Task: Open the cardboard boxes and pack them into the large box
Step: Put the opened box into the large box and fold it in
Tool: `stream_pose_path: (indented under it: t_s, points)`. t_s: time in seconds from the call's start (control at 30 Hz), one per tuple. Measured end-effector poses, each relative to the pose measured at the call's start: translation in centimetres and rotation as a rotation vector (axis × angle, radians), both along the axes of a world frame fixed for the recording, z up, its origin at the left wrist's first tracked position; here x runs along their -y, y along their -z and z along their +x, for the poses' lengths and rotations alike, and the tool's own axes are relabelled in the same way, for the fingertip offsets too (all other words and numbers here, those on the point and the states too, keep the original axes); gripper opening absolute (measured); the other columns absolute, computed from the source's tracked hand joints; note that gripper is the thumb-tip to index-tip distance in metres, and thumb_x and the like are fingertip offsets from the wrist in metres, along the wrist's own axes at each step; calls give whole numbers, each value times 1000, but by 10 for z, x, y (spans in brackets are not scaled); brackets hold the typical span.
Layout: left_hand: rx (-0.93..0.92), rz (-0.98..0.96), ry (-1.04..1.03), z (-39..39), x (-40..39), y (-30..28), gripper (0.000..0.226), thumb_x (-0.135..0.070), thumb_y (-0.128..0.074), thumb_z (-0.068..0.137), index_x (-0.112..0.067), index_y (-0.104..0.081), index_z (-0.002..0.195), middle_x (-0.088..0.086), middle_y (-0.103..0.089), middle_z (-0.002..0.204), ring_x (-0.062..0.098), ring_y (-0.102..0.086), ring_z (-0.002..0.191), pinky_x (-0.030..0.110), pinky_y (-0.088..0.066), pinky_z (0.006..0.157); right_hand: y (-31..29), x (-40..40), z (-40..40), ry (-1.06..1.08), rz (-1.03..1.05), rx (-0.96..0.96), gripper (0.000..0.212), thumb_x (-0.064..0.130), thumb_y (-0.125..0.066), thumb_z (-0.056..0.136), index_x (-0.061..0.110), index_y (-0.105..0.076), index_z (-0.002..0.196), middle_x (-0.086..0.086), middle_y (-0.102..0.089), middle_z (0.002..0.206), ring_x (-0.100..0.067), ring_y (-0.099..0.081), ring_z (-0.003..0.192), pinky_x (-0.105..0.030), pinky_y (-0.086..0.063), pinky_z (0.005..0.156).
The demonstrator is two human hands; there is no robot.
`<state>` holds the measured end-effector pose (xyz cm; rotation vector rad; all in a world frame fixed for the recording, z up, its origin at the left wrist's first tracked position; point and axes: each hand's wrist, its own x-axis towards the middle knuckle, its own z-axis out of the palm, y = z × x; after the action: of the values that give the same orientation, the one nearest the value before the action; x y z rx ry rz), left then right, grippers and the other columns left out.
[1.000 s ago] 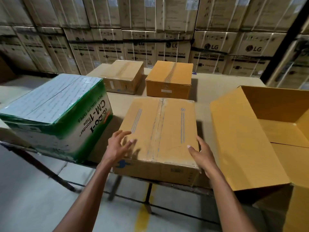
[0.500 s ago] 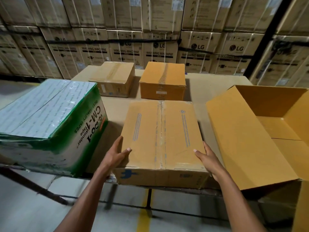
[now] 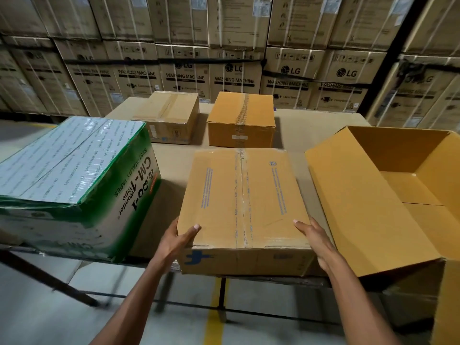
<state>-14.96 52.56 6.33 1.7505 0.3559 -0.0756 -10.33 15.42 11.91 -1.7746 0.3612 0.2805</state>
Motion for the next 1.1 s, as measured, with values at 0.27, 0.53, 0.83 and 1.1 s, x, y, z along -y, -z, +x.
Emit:
stream_pose_path:
  t_s: [0.27, 0.53, 0.83, 1.1]
  points:
    - [-47, -242, -53, 8, 9, 21, 91, -72, -77, 70, -33, -46, 146, 0, -66, 133, 23, -64, 120, 55, -52, 101, -66, 5, -2, 73, -2, 286, 57, 36, -66, 91, 28, -51, 145, 0, -60, 137, -18, -58, 117, -34, -40, 91]
    - [-278, -87, -18, 16, 73, 17, 56, -64, -19, 103, -23, -55, 116, -2, -56, 114, 18, -55, 108, 52, -27, 120, -126, -42, -27, -46, -610, 858, 69, 74, -40, 84, 45, -51, 145, 24, -48, 151, -4, -46, 129, -38, -25, 105]
    - [91, 168, 172, 50, 73, 1, 50, -61, -37, 101, -27, -71, 115, -5, -75, 113, 19, -70, 109, 49, -59, 88, -117, -127, -60, -224, -993, 955, 62, 72, -51, 87, 42, -57, 141, 15, -51, 152, -24, -41, 140, -47, -30, 104]
    - [731, 433, 346, 49, 88, -243, 49, -63, -45, 94, -35, -64, 129, -10, -55, 134, 6, -53, 125, 38, -47, 103, -111, -142, -62, -210, -928, 1076, 47, 53, -65, 84, 28, -67, 124, 5, -62, 137, -26, -47, 133, -50, -29, 104]
